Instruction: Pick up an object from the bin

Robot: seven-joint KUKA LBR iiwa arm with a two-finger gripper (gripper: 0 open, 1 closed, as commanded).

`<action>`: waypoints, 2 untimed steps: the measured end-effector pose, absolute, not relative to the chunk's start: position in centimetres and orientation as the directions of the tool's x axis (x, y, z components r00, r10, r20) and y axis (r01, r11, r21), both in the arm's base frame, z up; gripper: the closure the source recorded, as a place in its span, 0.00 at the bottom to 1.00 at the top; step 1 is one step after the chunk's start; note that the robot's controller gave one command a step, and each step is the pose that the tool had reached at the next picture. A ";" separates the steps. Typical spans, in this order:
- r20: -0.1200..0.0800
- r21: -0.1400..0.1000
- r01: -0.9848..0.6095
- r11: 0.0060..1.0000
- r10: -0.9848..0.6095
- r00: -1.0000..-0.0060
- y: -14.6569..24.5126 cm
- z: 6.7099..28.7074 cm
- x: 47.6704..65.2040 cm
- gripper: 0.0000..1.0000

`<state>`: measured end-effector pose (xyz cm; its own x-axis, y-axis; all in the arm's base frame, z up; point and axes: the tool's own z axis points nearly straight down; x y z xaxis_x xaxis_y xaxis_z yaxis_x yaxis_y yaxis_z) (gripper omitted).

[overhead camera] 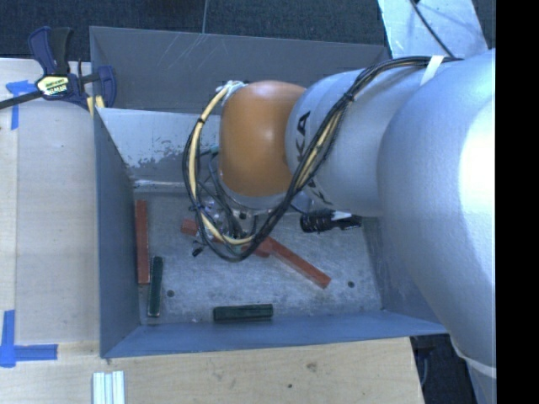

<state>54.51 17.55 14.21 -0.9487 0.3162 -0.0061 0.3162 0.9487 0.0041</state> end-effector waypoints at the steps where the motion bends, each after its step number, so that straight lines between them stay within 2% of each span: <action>1: -0.005 0.003 0.317 0.948 0.317 -0.948 17.5 17.4 54.7 1.00; 2: -0.005 0.003 0.317 0.948 0.317 -0.948 17.4 19.3 54.9 1.00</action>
Offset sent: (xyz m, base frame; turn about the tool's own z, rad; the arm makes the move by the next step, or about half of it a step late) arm 0.0003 0.0000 0.0295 0.0000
